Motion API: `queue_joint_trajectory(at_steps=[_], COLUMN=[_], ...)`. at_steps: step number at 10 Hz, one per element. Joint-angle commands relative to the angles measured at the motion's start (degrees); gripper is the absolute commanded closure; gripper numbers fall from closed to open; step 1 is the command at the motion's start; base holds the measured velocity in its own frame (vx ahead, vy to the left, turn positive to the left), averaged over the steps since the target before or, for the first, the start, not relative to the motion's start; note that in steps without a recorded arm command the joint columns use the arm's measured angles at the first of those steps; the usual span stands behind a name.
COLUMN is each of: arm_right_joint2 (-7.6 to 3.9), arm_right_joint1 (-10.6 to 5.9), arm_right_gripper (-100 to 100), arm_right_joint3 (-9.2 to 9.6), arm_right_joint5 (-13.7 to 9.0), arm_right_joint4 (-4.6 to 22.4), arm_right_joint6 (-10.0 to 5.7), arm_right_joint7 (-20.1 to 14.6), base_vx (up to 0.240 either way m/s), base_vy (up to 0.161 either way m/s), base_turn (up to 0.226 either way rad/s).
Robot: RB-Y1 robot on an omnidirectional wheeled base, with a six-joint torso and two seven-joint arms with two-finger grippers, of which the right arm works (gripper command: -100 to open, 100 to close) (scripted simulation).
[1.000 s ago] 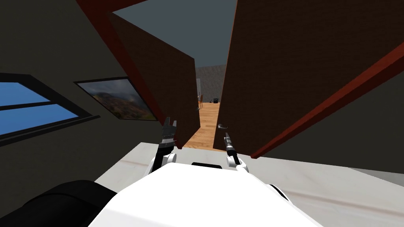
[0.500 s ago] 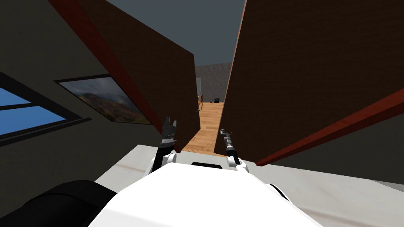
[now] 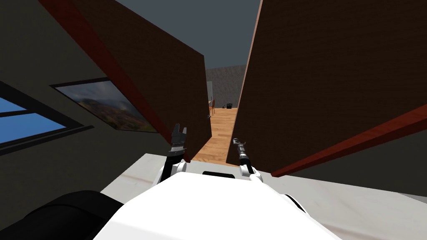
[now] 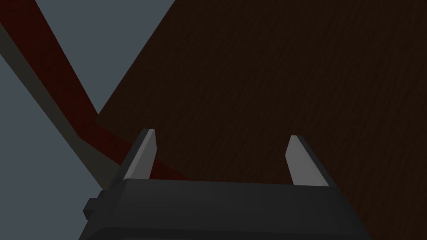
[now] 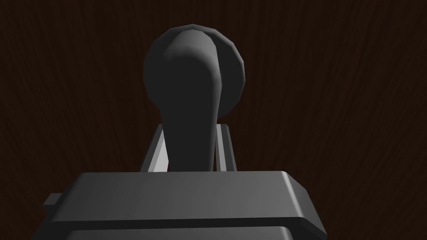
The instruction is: Push the door open
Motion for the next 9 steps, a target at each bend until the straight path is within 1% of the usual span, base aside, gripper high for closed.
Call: queue_joint_trajectory(at_steps=[1, 3, 4, 7, 8, 9], arm_right_joint2=[0.07, 0.07, 0.03, 0.03, 0.03, 0.06], arm_right_joint1=[0.05, 0.05, 0.08, -0.06, -0.06, -0.15], arm_right_gripper=[100, 100, 100, 100, 100, 100], arm_right_joint3=[0.04, 0.04, -0.47, -1.33, -1.33, -1.92], arm_right_joint5=[0.0, 0.0, 0.1, 0.1, 0.1, 0.2], arm_right_joint4=[0.0, 0.0, 0.2, 0.3, 0.3, 0.4], arm_right_joint6=[-0.03, -0.03, 0.07, 0.0, 0.0, -0.05], arm_right_joint7=[0.0, 0.0, 0.3, 0.8, 0.8, 1.2], base_vx=[-0.017, -0.004, 0.08, 0.171, 0.131, 0.146], base_vy=[0.002, 0.001, 0.005, 0.027, 0.024, 0.021], base_turn=[-0.003, -0.001, -0.092, -0.083, -0.032, -0.097])
